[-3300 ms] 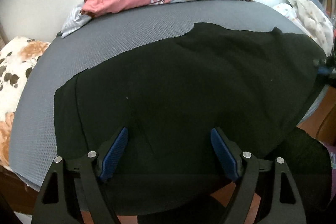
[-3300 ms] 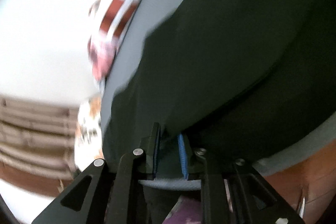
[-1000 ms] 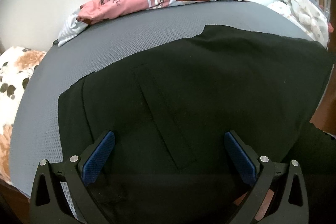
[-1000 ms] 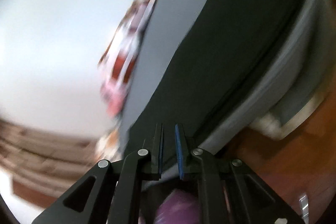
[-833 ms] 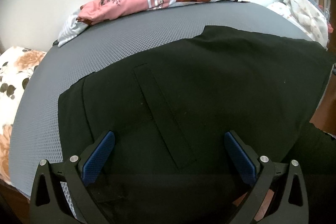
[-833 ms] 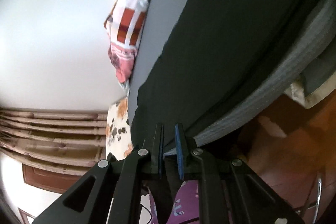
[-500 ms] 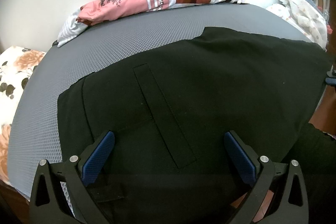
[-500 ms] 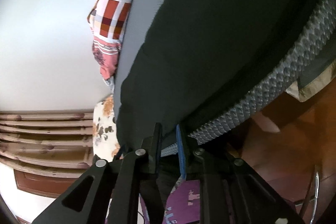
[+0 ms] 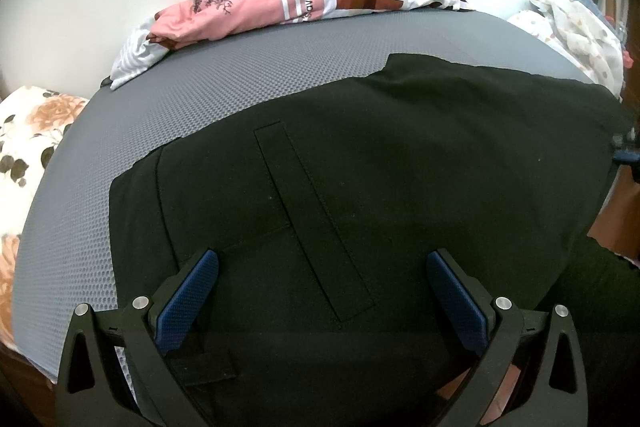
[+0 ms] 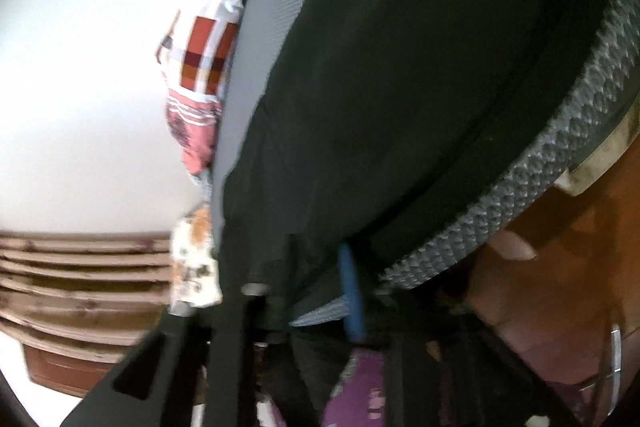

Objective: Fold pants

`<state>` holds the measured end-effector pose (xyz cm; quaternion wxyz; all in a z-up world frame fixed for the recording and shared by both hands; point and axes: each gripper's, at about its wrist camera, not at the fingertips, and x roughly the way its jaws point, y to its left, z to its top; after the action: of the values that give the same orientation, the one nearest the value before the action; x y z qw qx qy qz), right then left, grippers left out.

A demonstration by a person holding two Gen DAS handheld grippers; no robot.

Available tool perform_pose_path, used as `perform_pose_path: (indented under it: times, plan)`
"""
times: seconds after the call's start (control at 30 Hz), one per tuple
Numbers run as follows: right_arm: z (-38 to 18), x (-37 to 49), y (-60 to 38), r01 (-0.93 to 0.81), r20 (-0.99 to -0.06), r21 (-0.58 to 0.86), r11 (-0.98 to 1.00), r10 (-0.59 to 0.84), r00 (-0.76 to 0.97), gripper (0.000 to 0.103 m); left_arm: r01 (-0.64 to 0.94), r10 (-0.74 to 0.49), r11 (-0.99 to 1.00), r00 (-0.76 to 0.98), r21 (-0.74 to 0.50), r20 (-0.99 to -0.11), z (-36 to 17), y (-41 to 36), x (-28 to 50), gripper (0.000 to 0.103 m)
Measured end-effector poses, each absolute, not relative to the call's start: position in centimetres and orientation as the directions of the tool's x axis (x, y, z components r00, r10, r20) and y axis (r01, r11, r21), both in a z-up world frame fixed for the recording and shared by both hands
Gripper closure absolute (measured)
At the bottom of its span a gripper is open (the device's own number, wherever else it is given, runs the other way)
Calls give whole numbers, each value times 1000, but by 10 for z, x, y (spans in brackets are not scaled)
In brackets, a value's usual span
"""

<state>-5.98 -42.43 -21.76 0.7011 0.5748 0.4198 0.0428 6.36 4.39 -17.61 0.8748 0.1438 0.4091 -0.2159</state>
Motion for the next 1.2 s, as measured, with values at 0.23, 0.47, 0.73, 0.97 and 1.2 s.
perform_pose_path:
  times: [0.23,0.47,0.73,0.97,1.2]
  plan:
    - [-209,-70,-420,415,-574,819,398,540,616,102,462,-224,880,614,113,-757,-160,50,59,0]
    - [-214,-65,-422,419,-578,816,399,550,603,103,314,-212,949,658,7,-722,-125,118,69,0]
    - [-220,-65,-420,425,-563,826,370,572,597,103,233,-253,960,501,-153,-827,-159,159,126,0]
    - [-219,-66,-420,428,-568,823,373,575,589,103,281,-298,941,428,-187,-853,-175,136,152,22]
    - [-221,-63,-413,415,-559,829,375,584,588,103,286,-244,951,463,-117,-852,-164,120,165,58]
